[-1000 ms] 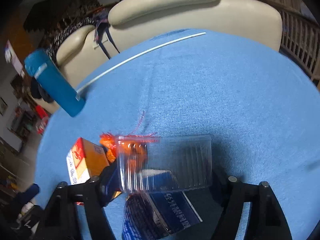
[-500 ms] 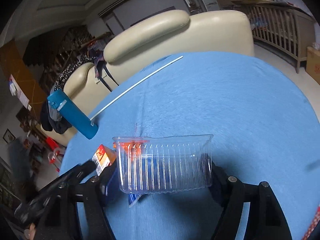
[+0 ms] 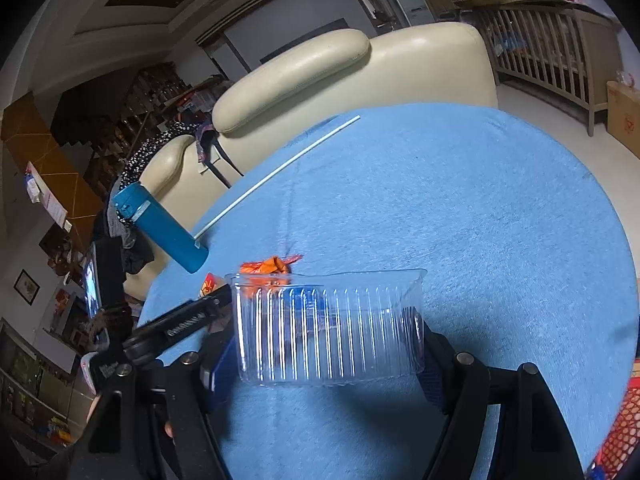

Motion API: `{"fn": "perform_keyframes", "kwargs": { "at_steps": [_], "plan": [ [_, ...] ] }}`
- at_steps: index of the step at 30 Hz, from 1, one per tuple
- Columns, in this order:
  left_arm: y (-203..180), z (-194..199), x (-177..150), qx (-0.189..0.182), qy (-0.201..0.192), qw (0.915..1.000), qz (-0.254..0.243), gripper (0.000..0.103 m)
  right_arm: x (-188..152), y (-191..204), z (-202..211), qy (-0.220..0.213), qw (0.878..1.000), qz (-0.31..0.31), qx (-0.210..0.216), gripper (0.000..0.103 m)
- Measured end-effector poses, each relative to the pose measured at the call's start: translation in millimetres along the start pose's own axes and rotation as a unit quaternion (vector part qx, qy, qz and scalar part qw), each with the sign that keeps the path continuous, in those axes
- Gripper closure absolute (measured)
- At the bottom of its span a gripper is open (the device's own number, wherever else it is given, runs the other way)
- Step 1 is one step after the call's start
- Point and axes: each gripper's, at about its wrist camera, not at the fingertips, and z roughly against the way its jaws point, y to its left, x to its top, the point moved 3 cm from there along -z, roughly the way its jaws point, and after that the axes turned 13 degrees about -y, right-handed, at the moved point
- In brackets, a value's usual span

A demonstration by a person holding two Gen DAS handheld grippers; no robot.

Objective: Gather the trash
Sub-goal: 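Grasp the clear plastic tray with the right tool while the left tool grasps the red-and-white box, then carry the clear tray and red-and-white box over the red wastebasket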

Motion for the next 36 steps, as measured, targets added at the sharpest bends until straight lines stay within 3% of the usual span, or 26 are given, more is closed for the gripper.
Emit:
{"fn": "perform_keyframes", "kwargs": {
  "at_steps": [2,6,13,15,16,36],
  "plan": [
    [10.6,3.1,-5.1,-0.012,0.013,0.9995,0.026,0.029,-1.0,1.1,3.2,-0.003,1.000,0.000,0.000,0.026],
    [20.4,10.5,-13.4,-0.005,0.010,0.9994,0.031,0.025,-3.3,3.4,4.9,-0.004,1.000,-0.004,0.001,0.026],
    [-2.6,-4.3,-19.2,0.002,0.022,0.9996,-0.019,0.025,-4.1,4.7,5.9,-0.001,1.000,-0.001,-0.001,0.026],
    [-4.7,-6.5,-17.4,-0.003,0.021,0.9992,-0.035,0.052,-3.9,3.6,6.4,0.000,1.000,-0.001,-0.002,0.026],
    [-4.9,-5.6,-18.8,-0.002,0.022,0.9988,-0.044,0.053,-4.4,3.4,6.7,0.000,1.000,-0.001,-0.003,0.026],
    [-1.1,49.6,-23.4,-0.025,0.001,0.9980,-0.058,0.054,-35.5,20.1,14.9,0.022,1.000,0.012,-0.016,0.026]
  ]
}}
